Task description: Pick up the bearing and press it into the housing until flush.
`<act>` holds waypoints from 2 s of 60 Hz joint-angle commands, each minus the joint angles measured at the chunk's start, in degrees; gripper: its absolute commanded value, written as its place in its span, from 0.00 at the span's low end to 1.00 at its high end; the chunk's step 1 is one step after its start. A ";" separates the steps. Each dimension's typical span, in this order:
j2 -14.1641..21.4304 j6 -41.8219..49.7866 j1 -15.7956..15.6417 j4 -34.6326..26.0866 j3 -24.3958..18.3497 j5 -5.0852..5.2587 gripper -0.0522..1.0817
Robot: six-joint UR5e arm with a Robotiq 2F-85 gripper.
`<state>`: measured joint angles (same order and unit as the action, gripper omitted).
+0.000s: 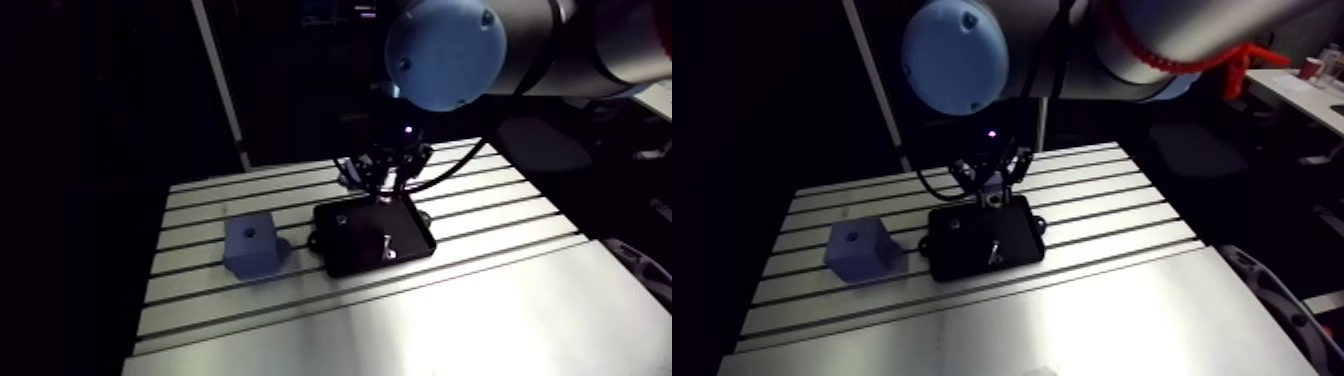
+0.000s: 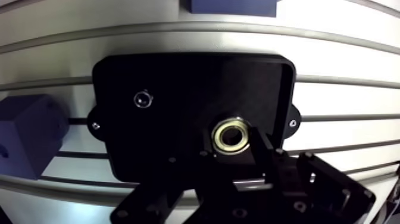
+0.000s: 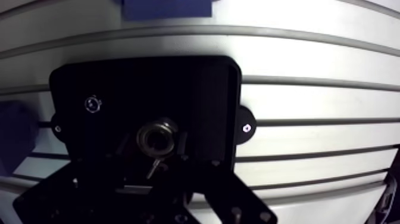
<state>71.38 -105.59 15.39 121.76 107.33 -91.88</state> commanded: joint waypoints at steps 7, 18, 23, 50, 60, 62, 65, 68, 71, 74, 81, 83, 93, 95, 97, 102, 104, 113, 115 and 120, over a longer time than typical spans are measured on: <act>0.74 -0.02 -0.44 -3.83 -6.07 0.08 0.68; -0.27 0.49 -0.44 -4.03 -10.24 0.08 0.68; -0.96 0.77 -0.44 -4.25 -11.23 0.08 0.68; -3.98 2.01 -1.41 -5.61 -14.41 0.43 0.68; -6.55 2.01 -1.49 -5.53 -16.10 0.43 0.68; -7.17 2.09 -1.50 -5.52 -16.36 0.36 0.68; -7.92 2.35 -1.57 -5.61 -16.72 0.34 0.68; -8.62 2.37 -1.59 -5.60 -17.15 0.26 0.68; -8.97 2.37 -1.59 -5.61 -17.42 0.25 0.68; -9.76 2.37 -1.59 -5.68 -18.18 0.17 0.68; -11.59 2.44 -1.59 -5.88 -19.43 0.17 0.68; -11.96 2.45 -1.66 -5.95 -19.70 0.17 0.68; -13.15 2.45 -1.85 -6.05 -20.80 0.17 0.68; -13.16 2.45 -1.85 -6.05 -20.88 0.17 0.68; -13.24 2.45 -1.85 -6.05 -20.89 0.17 0.68; -13.43 2.45 -1.85 -6.05 -20.89 0.08 0.68; -13.50 2.45 -1.85 -5.97 -20.89 0.08 0.68; -13.83 2.45 -1.85 -6.05 -20.98 0.08 0.68; -14.09 2.45 -1.85 -5.97 -20.98 0.08 0.68; -14.37 2.45 -1.85 -5.96 -20.98 0.08 0.68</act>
<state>57.76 -103.14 13.55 115.74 86.44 -91.78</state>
